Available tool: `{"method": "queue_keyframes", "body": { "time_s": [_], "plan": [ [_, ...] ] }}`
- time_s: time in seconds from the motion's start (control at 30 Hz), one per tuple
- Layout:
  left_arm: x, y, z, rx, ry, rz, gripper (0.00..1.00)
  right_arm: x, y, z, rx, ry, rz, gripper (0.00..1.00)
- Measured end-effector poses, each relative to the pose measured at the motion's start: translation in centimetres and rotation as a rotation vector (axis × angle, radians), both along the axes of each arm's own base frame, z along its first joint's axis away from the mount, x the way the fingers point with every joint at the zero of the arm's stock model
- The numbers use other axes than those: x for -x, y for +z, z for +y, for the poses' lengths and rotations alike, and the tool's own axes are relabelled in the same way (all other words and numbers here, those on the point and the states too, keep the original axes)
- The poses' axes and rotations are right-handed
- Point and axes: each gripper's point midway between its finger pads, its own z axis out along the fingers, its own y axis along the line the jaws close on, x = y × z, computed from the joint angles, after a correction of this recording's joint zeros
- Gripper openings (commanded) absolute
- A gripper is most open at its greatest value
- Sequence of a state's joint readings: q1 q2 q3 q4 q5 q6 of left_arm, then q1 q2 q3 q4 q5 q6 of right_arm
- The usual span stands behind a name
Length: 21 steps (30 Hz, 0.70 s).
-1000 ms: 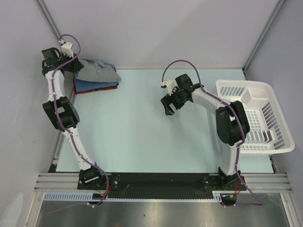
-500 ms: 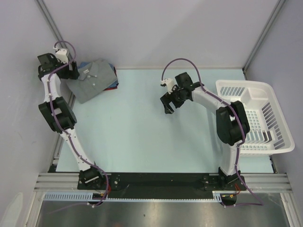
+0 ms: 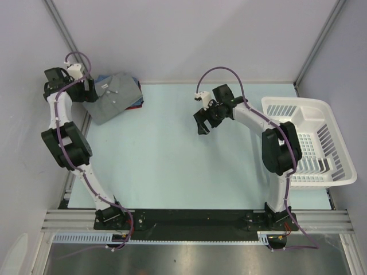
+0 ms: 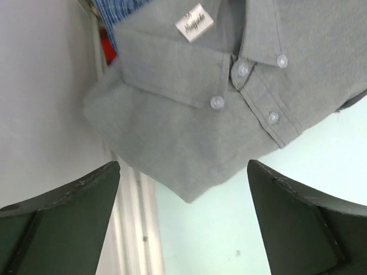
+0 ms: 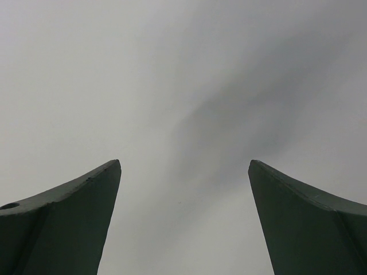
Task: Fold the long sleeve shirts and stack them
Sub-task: Neatly place the folded shirt to the corner
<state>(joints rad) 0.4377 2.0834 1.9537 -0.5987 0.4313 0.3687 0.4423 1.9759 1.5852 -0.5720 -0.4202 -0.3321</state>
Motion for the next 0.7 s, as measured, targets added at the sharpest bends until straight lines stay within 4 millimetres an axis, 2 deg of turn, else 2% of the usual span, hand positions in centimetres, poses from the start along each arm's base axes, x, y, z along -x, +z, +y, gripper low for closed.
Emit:
{"method": "queue_keyframes", "body": {
  "time_s": [0.07, 0.2, 0.3, 0.4, 0.53, 0.63, 0.7],
  "plan": [
    [1.0, -1.3, -0.4, 0.037, 0.023, 0.035, 0.94, -0.4, 0.4, 0.1, -0.016, -0.010, -0.001, 1.00],
    [4.4, -4.7, -2.0, 0.107, 0.063, 0.133, 0.91, -1.4, 1.4, 0.6, -0.068, -0.036, -0.013, 0.98],
    [6.0, -6.0, -2.5, 0.131, 0.095, 0.172, 0.89, -3.4, 2.8, 2.1, -0.145, -0.067, -0.025, 0.94],
    [6.6, -6.9, -2.5, 0.132, 0.120, 0.179, 0.88, -7.5, 5.3, 5.2, -0.292, -0.114, -0.062, 0.89],
    [7.6, -8.6, -2.6, 0.113, 0.121, 0.191, 0.88, -11.7, 7.5, 9.1, -0.488, -0.180, -0.050, 0.86],
    [8.0, -9.7, -2.6, 0.102, 0.121, 0.201, 0.88, -13.7, 7.6, 12.0, -0.620, -0.216, -0.017, 0.82],
    [8.1, -10.2, -2.5, 0.097, 0.126, 0.202, 0.87, -14.2, 6.5, 13.9, -0.685, -0.239, 0.031, 0.82]
  ]
}}
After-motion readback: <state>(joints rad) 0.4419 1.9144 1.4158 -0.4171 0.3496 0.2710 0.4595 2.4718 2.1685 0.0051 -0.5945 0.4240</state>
